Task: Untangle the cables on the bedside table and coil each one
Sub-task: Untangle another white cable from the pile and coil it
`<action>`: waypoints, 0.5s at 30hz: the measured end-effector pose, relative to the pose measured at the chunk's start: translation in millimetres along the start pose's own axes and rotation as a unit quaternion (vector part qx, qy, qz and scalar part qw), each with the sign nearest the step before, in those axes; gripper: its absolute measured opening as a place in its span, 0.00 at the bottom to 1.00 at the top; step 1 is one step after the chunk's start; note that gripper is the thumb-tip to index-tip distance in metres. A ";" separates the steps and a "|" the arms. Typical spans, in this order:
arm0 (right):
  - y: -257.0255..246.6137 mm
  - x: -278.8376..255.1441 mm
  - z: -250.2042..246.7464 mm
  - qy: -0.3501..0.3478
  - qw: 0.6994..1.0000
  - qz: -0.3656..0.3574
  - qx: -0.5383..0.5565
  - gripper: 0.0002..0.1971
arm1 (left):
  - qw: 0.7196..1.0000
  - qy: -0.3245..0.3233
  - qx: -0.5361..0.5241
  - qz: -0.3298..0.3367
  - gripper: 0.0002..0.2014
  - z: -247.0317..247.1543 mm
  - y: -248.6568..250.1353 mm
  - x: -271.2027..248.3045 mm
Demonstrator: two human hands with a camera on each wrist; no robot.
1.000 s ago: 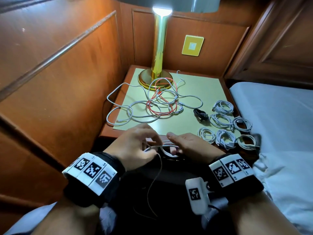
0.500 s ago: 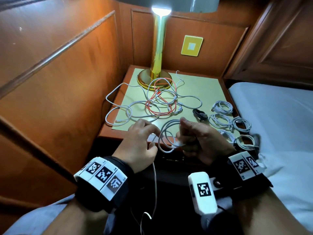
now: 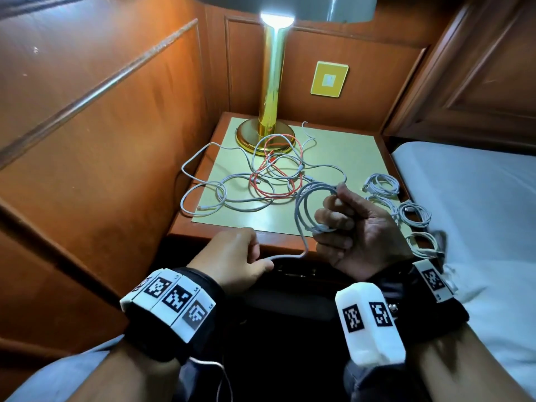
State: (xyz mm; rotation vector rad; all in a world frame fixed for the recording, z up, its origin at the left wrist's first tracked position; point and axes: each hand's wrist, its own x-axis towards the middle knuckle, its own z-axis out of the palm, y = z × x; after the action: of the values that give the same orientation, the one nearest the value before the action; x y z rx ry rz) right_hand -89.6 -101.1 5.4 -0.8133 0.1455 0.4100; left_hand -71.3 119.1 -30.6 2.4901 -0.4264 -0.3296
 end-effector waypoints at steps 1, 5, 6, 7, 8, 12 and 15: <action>0.3 -0.3 1.4 0.008 1.000 -0.004 0.005 0.20 | 0.999 -0.018 -0.012 0.028 0.12 2.9 2.8 -1.6; -2.1 1.1 1.2 0.086 0.995 -0.049 0.014 0.21 | 0.991 -0.050 -0.104 0.073 0.04 13.3 10.1 -4.2; -2.8 1.7 -0.6 0.107 0.992 -0.058 0.015 0.22 | 0.989 -0.053 -0.117 0.079 0.03 14.7 10.2 -4.5; -3.4 2.3 -2.6 0.127 0.990 -0.064 0.013 0.23 | 0.986 -0.052 -0.130 0.086 0.04 15.2 10.2 -5.2; -3.7 2.8 -5.1 0.146 0.987 -0.069 0.009 0.23 | 0.983 -0.050 -0.150 0.095 0.06 14.1 11.0 -5.6; -1.5 3.9 -8.0 0.199 0.974 -0.098 -0.054 0.23 | 0.923 -0.052 -0.359 0.124 0.06 2.8 16.5 -6.4; 1.1 6.2 -7.7 0.221 0.958 -0.133 -0.127 0.23 | 0.846 -0.043 -0.528 0.055 0.05 -7.6 18.4 -6.6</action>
State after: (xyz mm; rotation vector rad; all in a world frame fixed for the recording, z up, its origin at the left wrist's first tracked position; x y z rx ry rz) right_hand -84.2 -104.2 -2.4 -1.1552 0.4011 -0.0158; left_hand -79.0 111.1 -12.9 1.3652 -0.2943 -0.4686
